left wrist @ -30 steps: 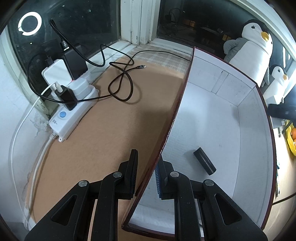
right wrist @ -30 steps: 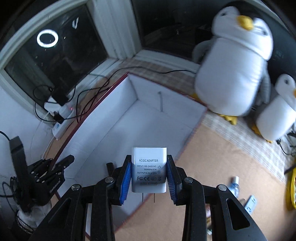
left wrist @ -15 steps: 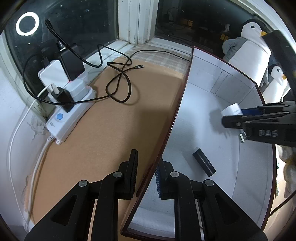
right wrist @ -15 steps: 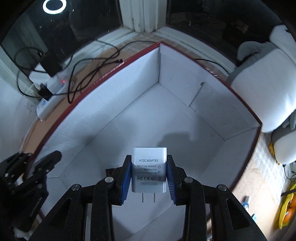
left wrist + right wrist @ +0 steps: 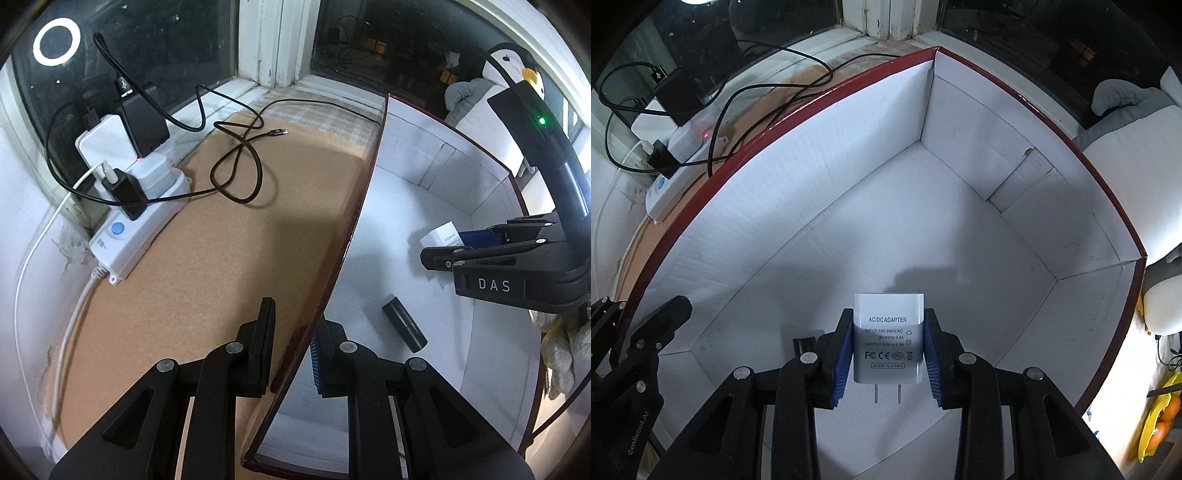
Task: Organize rigid objects
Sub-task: 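Release the white charger into the box with the right gripper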
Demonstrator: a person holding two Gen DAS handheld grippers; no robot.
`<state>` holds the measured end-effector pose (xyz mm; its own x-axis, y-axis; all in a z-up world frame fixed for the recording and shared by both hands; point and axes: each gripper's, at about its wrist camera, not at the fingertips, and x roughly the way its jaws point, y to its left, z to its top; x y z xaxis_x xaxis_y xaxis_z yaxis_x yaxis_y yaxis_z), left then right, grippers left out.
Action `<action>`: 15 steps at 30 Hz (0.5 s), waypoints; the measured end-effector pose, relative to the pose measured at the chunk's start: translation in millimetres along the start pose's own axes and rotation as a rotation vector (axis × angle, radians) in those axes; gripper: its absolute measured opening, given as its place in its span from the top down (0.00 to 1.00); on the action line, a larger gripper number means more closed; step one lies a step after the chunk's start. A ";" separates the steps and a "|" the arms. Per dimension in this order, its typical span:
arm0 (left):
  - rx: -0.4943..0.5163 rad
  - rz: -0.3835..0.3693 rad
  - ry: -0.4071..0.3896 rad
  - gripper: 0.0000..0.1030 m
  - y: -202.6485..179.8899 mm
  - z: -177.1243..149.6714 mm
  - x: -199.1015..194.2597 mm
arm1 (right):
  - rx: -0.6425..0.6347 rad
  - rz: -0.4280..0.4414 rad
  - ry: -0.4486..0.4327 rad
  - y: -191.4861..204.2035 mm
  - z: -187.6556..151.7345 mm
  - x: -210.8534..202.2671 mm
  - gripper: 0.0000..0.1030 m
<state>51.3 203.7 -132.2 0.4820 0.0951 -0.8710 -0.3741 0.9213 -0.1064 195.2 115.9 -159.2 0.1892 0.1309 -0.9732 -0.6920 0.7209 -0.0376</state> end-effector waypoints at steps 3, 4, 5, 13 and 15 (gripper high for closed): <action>-0.011 -0.008 0.002 0.85 1.5 -0.6 0.2 | -0.003 0.004 -0.010 2.8 1.6 -0.9 0.66; -0.013 -0.010 0.003 0.85 1.9 -0.4 0.6 | -0.004 0.003 -0.013 1.9 0.7 -2.9 0.63; -0.012 -0.012 0.005 0.85 1.8 -0.5 0.6 | -0.006 0.004 -0.018 2.3 0.3 -4.3 0.61; 0.002 0.005 -0.003 0.85 0.4 -1.8 -2.4 | 0.062 0.074 -0.093 -11.3 -15.3 -35.9 0.59; 0.013 0.019 -0.008 0.85 -1.8 -2.1 -4.8 | 0.094 0.093 -0.132 -21.0 -27.2 -52.0 0.59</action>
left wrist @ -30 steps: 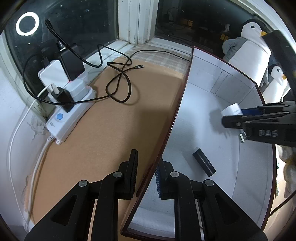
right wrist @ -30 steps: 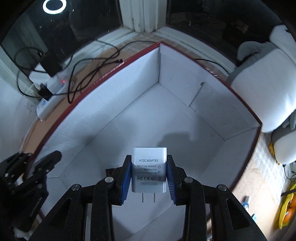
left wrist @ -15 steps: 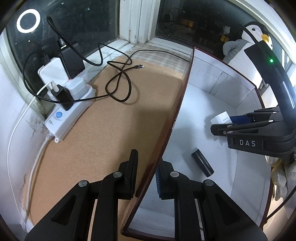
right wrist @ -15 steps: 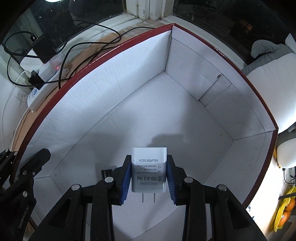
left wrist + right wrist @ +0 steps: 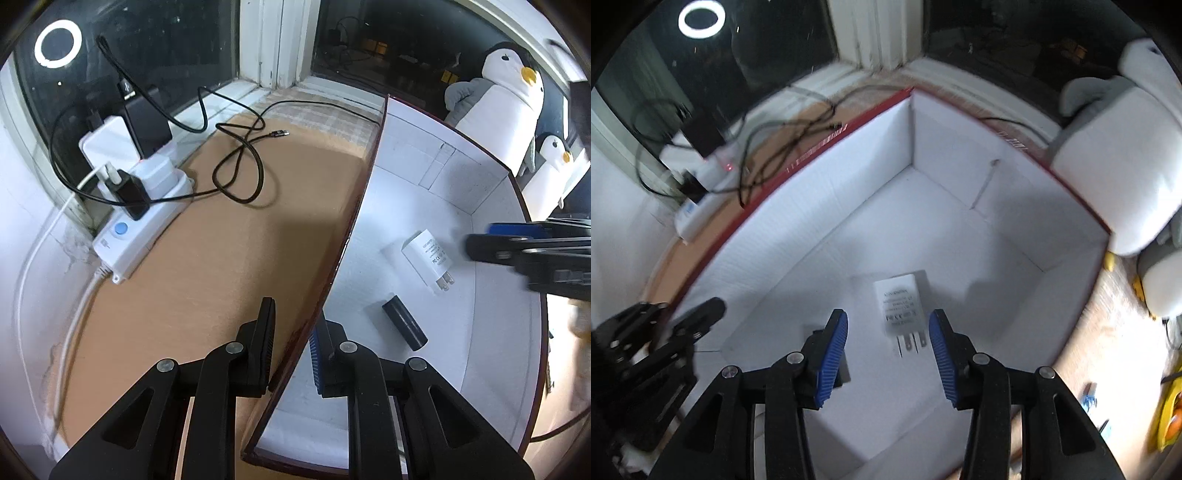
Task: Organize rigid objects
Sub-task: 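Release the white charger into the box with the right gripper, then move the right gripper back over the blue phone stand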
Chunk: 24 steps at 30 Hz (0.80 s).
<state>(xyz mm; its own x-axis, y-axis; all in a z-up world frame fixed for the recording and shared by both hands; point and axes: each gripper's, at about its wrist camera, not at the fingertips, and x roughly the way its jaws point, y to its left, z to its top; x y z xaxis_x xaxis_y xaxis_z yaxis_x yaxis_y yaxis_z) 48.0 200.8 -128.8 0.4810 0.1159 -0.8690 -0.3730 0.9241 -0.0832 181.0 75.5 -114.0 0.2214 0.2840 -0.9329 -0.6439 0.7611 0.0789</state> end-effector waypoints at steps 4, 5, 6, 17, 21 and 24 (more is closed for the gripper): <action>0.010 0.016 -0.001 0.85 -1.6 0.6 -3.0 | 0.078 0.015 -0.080 -29.5 -25.3 -38.4 0.59; 0.013 0.019 -0.002 0.85 -1.9 1.0 -3.9 | 0.094 0.017 -0.091 -35.3 -30.4 -43.3 0.59; 0.015 0.022 -0.004 0.85 -2.1 0.9 -5.1 | 0.122 0.020 -0.105 -46.7 -39.4 -52.3 0.59; 0.004 0.035 0.001 0.85 -1.9 -0.9 -11.0 | 0.450 -0.110 -0.102 -193.0 -144.6 -97.5 0.59; -0.002 0.040 0.006 0.84 -2.2 0.0 -12.0 | 0.528 -0.144 -0.038 -237.3 -169.4 -85.9 0.59; -0.003 0.045 0.003 0.84 -2.5 -0.1 -14.0 | 0.594 -0.118 -0.002 -260.7 -181.0 -71.3 0.58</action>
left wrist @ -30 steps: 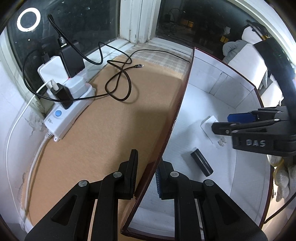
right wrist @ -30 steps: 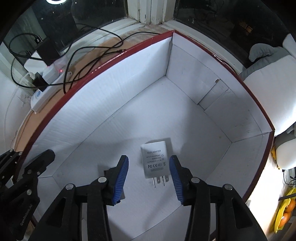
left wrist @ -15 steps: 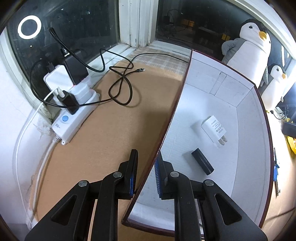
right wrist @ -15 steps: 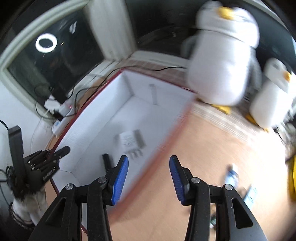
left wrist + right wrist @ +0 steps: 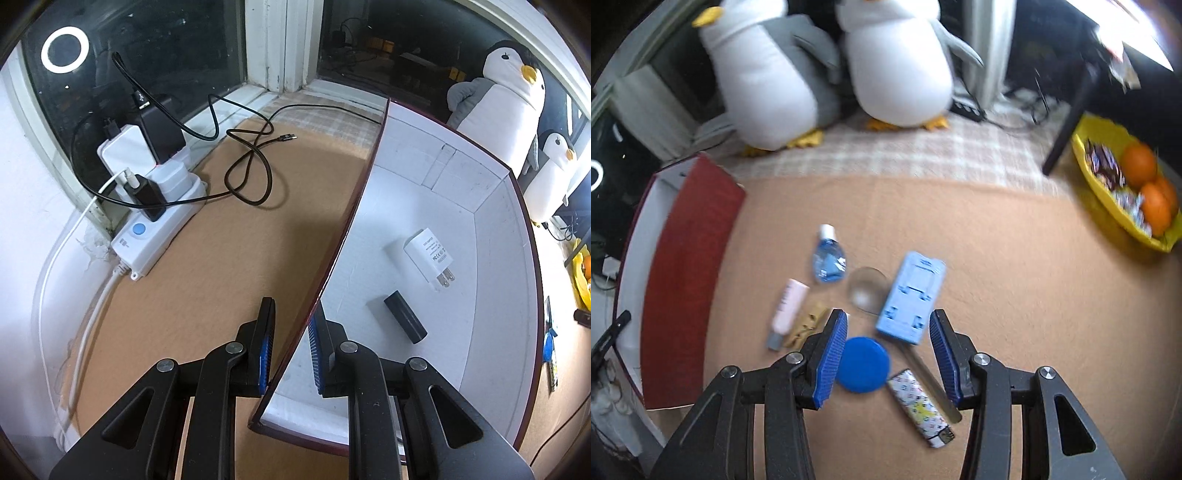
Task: Organize rigid objects
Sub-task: 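Move the right gripper back over the blue phone stand, then grasp the blue phone stand with the right gripper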
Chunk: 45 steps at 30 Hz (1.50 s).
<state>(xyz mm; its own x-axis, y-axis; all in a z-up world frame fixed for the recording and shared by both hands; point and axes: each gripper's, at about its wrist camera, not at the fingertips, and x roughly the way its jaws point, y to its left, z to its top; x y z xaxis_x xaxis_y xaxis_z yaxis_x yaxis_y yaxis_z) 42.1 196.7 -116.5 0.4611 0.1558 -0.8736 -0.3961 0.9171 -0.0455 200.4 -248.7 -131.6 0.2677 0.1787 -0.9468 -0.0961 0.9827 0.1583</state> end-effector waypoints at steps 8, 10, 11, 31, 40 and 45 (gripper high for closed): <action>-0.003 0.014 -0.003 0.84 -0.1 -2.0 -0.1 | 0.093 0.025 0.083 -22.6 5.6 40.6 0.57; -0.007 0.014 -0.002 0.84 0.0 -2.1 0.0 | 0.098 0.025 0.099 -21.3 7.2 47.0 0.57; -0.009 0.014 -0.002 0.84 0.2 -1.9 -0.4 | 0.101 0.029 0.104 -21.0 8.5 49.3 0.57; -0.012 0.017 -0.005 0.84 -0.5 -1.9 -0.3 | 0.003 -0.071 0.168 -4.7 18.5 69.7 0.68; -0.013 0.016 -0.006 0.84 -1.0 -1.3 -0.2 | 0.013 -0.085 0.169 -39.8 14.6 68.6 0.68; -0.013 0.016 -0.006 0.84 -0.8 -1.3 -0.2 | 0.033 -0.081 0.155 -52.0 9.8 64.8 0.68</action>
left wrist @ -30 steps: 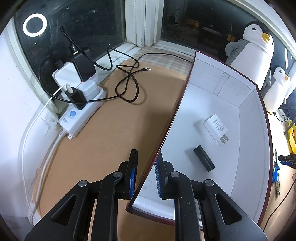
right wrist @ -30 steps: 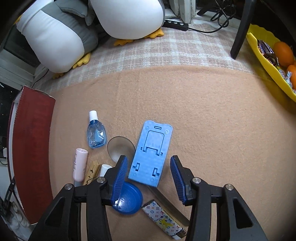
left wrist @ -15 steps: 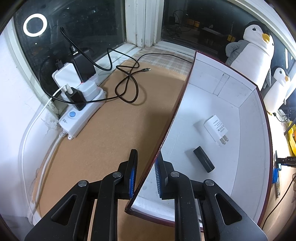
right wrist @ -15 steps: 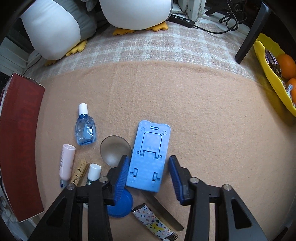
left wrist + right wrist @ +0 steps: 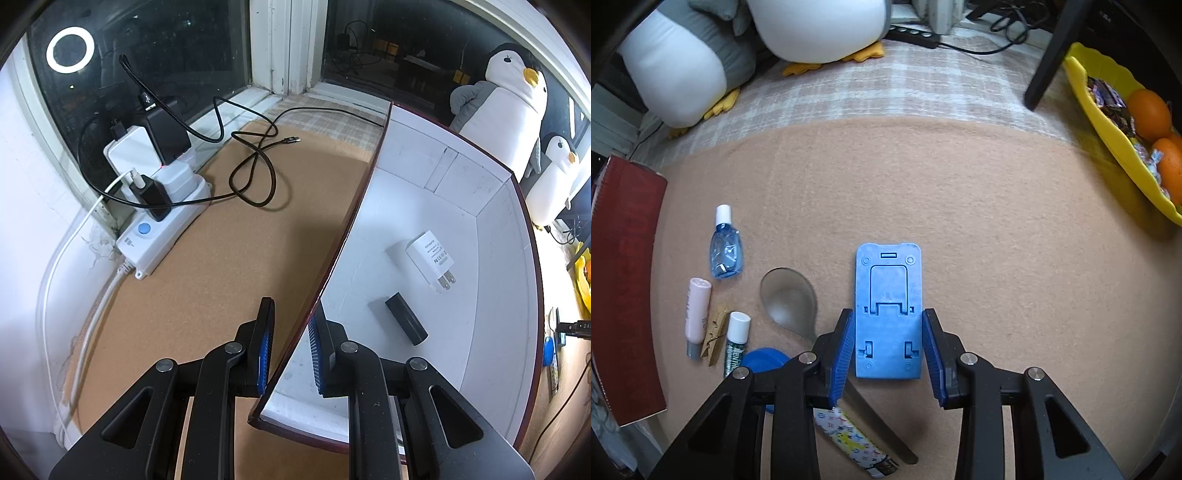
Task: Organize rigid objects
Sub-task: 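Grasp the blue phone stand with the right gripper, then carry the blue phone stand into the box with the right gripper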
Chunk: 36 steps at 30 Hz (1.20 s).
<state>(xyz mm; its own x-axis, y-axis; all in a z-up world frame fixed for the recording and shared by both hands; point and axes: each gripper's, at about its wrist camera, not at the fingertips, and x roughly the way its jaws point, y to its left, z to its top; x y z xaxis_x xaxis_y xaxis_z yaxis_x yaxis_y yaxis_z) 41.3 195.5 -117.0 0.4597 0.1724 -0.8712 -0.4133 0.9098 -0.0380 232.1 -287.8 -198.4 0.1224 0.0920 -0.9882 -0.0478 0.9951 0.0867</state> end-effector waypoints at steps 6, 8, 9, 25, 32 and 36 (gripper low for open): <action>-0.002 -0.002 0.003 0.84 -0.8 1.2 0.0 | 0.003 0.004 -0.056 -8.6 -4.2 -16.9 0.68; 0.000 -0.002 0.003 0.84 -1.8 2.5 0.6 | -0.016 0.012 -0.085 0.0 -5.6 -31.8 0.68; 0.001 -0.002 0.003 0.84 -1.8 2.9 1.3 | -0.028 0.020 -0.100 7.5 -7.4 -40.0 0.68; -0.014 -0.046 0.014 0.84 2.2 2.3 16.1 | -0.425 0.213 -0.257 236.2 -30.2 -131.1 0.68; -0.015 -0.069 0.011 0.84 5.4 1.6 19.0 | -0.581 0.225 -0.206 325.2 -42.7 -115.7 0.68; -0.016 -0.075 0.009 0.85 5.1 1.5 19.1 | -0.635 0.208 -0.137 361.0 -44.4 -87.6 0.68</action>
<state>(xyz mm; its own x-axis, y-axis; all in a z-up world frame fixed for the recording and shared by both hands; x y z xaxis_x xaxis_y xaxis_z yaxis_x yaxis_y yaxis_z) 49.1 204.0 -133.1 0.4830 0.1002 -0.8699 -0.3902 0.9140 -0.1113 160.2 61.7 -86.2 0.1700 0.3247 -0.9304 -0.6511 0.7457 0.1412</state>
